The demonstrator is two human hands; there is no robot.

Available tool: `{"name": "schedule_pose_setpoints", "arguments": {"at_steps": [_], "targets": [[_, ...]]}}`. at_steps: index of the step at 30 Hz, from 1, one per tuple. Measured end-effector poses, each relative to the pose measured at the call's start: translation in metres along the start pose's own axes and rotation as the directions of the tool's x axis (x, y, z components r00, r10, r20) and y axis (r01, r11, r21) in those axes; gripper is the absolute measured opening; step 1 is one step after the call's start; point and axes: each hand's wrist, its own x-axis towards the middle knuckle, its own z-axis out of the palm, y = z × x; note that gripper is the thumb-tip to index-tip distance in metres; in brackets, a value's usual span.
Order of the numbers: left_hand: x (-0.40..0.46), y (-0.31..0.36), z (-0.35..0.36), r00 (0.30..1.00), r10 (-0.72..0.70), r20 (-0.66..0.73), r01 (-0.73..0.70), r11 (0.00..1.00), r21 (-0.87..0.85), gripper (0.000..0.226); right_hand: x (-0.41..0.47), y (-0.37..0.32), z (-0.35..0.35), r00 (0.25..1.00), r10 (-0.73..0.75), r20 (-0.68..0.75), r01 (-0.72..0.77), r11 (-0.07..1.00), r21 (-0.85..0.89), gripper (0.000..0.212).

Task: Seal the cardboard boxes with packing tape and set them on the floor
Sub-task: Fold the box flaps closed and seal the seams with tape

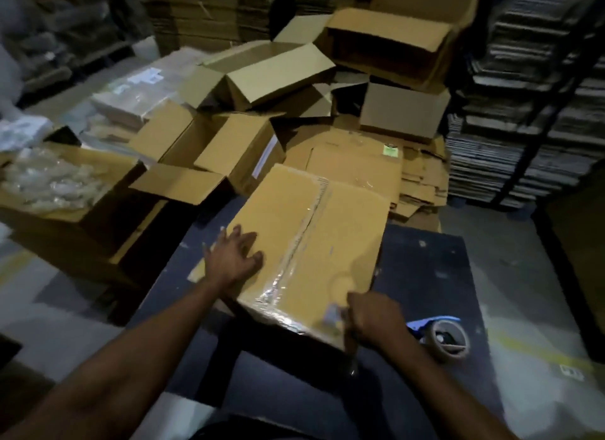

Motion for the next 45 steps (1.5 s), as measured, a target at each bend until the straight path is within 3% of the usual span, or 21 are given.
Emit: {"name": "schedule_pose_setpoints", "arguments": {"at_steps": [3, 5, 7, 9, 11, 15, 18, 25, 29, 32, 36, 38, 41, 43, 45], "targets": [[0.014, -0.011, -0.012, 1.0, 0.028, 0.001, -0.028, 0.975, 0.218, 0.072, -0.016, -0.031, 0.011, 0.966, -0.248, -0.068, 0.257, 0.951, 0.173, 0.042], [0.01, 0.002, -0.009, 0.997, 0.079, -0.02, -0.074, 0.978, 0.196, 0.076, -0.008, -0.037, 0.009, 0.955, -0.275, -0.11, 0.296, 0.884, 0.363, 0.039], [-0.01, 0.028, 0.006, 0.981, 0.188, -0.039, -0.182, 0.975, 0.126, 0.083, 0.011, -0.026, 0.003, 0.975, -0.115, -0.192, 0.203, 0.816, 0.541, 0.032], [-0.037, 0.06, 0.029, 0.961, 0.275, 0.009, -0.274, 0.958, 0.088, 0.088, 0.042, 0.005, -0.009, 0.953, 0.137, -0.272, 0.073, 0.766, 0.639, 0.035], [-0.063, 0.091, 0.049, 0.955, 0.279, 0.095, -0.287, 0.954, 0.084, 0.098, 0.078, 0.045, -0.025, 0.943, 0.22, -0.25, -0.034, 0.81, 0.585, 0.048], [-0.087, 0.114, 0.079, 0.952, 0.252, 0.176, -0.279, 0.949, 0.147, 0.131, 0.129, 0.099, -0.036, 0.979, 0.202, -0.022, -0.181, 0.916, 0.357, 0.085], [-0.085, 0.108, 0.079, 0.931, 0.293, 0.216, -0.343, 0.907, 0.246, 0.134, 0.131, 0.106, -0.029, 0.998, 0.043, 0.054, -0.056, 0.962, 0.266, 0.081], [-0.055, 0.053, 0.045, 0.825, 0.423, 0.374, -0.543, 0.778, 0.318, 0.131, 0.064, 0.081, -0.02, 0.995, 0.098, 0.021, -0.1, 0.983, 0.154, 0.056], [-0.043, 0.035, 0.012, 0.834, 0.358, 0.42, -0.515, 0.78, 0.355, 0.119, 0.015, 0.049, -0.015, 0.993, 0.111, 0.049, -0.116, 0.985, 0.126, 0.048], [-0.034, 0.032, -0.001, 0.861, 0.249, 0.444, -0.457, 0.762, 0.459, 0.111, -0.015, 0.007, -0.008, 0.996, 0.027, 0.09, -0.037, 0.993, 0.109, 0.048], [-0.026, 0.019, -0.004, 0.946, 0.172, 0.273, -0.291, 0.82, 0.493, 0.083, -0.03, -0.035, -0.002, 0.988, -0.132, 0.081, 0.109, 0.964, 0.241, 0.051], [-0.028, 0.019, -0.002, 0.962, 0.172, 0.211, -0.25, 0.863, 0.44, 0.068, -0.019, -0.034, -0.004, 0.979, -0.194, 0.06, 0.163, 0.928, 0.335, 0.042], [-0.044, 0.031, 0.016, 0.984, 0.168, 0.05, -0.175, 0.966, 0.189, 0.069, 0.009, -0.004, -0.009, 0.993, -0.062, -0.099, 0.101, 0.881, 0.462, 0.029], [-0.058, 0.04, 0.037, 0.989, 0.145, 0.018, -0.145, 0.988, 0.057, 0.078, 0.029, 0.031, -0.01, 0.966, 0.084, -0.246, 0.02, 0.92, 0.39, 0.038], [-0.072, 0.048, 0.058, 0.993, 0.118, 0.019, -0.117, 0.993, -0.021, 0.081, 0.047, 0.073, -0.007, 0.955, 0.223, -0.195, -0.162, 0.944, 0.288, 0.056]]}}
